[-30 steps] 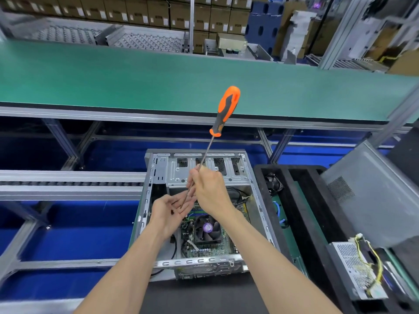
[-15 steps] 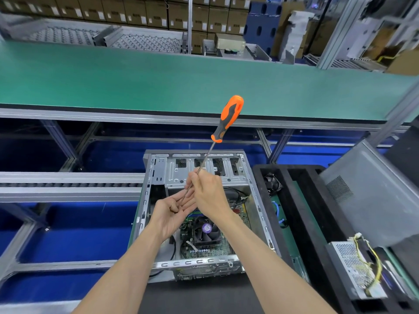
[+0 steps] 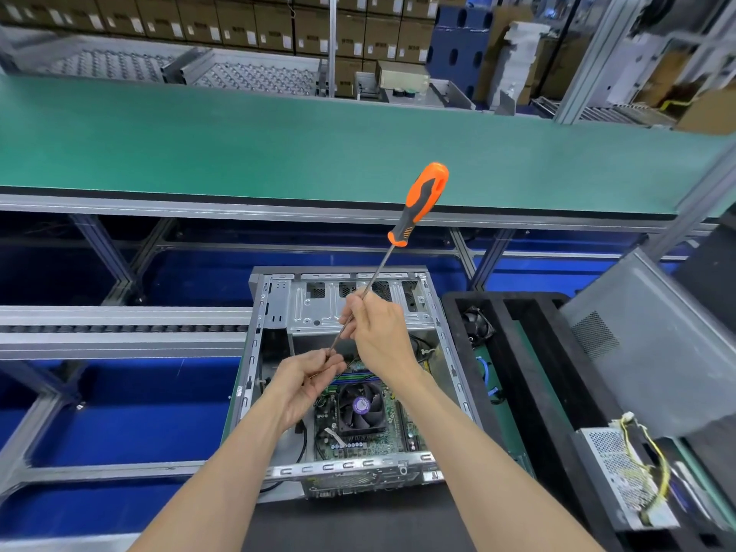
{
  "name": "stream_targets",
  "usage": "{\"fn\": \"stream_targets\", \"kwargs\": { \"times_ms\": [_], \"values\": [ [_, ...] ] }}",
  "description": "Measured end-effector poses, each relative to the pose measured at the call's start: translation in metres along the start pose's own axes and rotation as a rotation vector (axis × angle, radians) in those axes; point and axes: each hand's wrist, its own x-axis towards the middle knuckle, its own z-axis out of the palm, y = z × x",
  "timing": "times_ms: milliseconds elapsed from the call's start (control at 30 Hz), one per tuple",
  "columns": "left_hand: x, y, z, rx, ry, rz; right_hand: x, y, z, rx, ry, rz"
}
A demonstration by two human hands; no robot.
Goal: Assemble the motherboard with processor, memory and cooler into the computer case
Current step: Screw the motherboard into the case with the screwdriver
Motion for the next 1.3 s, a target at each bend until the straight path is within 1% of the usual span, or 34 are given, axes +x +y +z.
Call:
{"fn": "stream_targets", "kwargs": {
  "times_ms": [433,633,700,867,967,1167,1300],
  "values": [
    [0.001,0.0,0.002,-0.034,-0.034,0.1,0.006,0.004,-0.002,-0.024,0.029,-0.033],
    [0.0,0.003,0.006,-0.128,-0.05,0.048,0.007,-0.002,-0.004,0.016,0.048,-0.031],
    [-0.001,0.003,0.007,-0.135,-0.045,0.046,0.008,-0.005,-0.004,0.012,0.046,-0.038],
    [0.0,0.0,0.003,-0.122,0.024,0.055,0.01,-0.008,-0.005,0.014,0.05,-0.047],
    [-0.001,-0.002,0.006,-0.122,0.013,0.043,0.012,-0.008,-0.004,0.0,0.056,-0.05],
    [-0.004,-0.005,0.012,-0.281,-0.044,0.055,0.013,-0.008,-0.003,-0.035,0.059,-0.059],
    [-0.006,-0.004,0.012,-0.326,-0.052,0.043,0.012,-0.01,-0.002,-0.008,0.056,-0.053]
  ]
}}
